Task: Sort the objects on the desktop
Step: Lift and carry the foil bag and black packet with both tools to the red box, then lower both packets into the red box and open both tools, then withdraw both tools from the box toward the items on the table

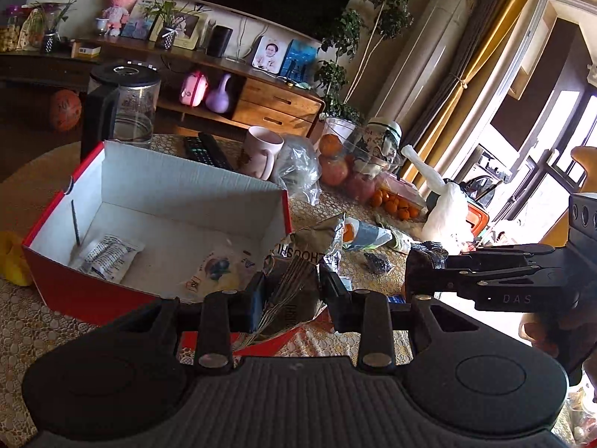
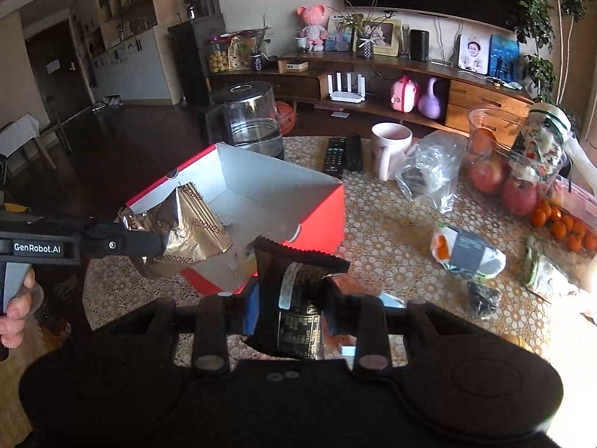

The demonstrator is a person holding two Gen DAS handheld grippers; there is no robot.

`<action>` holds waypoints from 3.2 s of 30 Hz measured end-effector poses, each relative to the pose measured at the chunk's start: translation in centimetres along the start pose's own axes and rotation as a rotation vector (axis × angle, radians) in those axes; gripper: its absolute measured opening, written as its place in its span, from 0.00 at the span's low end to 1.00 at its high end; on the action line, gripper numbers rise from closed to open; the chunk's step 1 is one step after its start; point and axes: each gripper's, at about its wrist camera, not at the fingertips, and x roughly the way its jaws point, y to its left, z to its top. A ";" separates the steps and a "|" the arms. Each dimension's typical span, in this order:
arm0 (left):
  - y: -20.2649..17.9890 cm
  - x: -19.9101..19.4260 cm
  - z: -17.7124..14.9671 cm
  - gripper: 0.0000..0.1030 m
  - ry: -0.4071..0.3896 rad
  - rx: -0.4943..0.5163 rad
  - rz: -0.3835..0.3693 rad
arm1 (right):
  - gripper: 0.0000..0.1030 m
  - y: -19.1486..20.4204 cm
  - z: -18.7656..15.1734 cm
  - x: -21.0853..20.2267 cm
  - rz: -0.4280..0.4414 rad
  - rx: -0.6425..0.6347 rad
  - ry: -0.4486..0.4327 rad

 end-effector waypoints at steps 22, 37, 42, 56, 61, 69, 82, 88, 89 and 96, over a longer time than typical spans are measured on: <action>10.0 1.6 4.0 0.32 -0.008 0.023 0.201 | 0.32 6.8 6.6 11.7 0.026 -0.133 0.068; 11.3 7.9 5.6 0.32 0.044 0.079 0.279 | 0.32 6.9 6.2 18.7 -0.009 -0.177 0.136; 11.2 10.1 5.0 0.32 0.084 0.109 0.312 | 0.32 7.0 5.7 20.5 -0.037 -0.193 0.164; 11.1 13.1 3.3 0.32 0.173 0.117 0.297 | 0.33 6.6 4.1 22.6 -0.031 -0.223 0.241; 11.2 13.1 2.8 0.32 0.184 0.105 0.311 | 0.40 6.4 4.1 22.2 -0.023 -0.197 0.229; 10.8 12.3 3.4 0.50 0.148 0.088 0.325 | 0.58 5.8 4.3 20.4 0.001 -0.187 0.190; 10.4 11.2 3.8 0.72 0.110 0.070 0.365 | 0.70 4.8 4.6 17.7 0.016 -0.177 0.141; 9.8 10.4 3.9 0.83 0.086 0.071 0.377 | 0.73 4.8 4.5 15.7 0.036 -0.187 0.102; 9.6 10.3 3.9 0.83 0.084 0.069 0.377 | 0.75 4.7 4.5 15.3 0.042 -0.180 0.098; 8.2 9.6 3.6 1.00 0.075 0.072 0.371 | 0.80 4.2 4.3 12.2 0.043 -0.142 0.052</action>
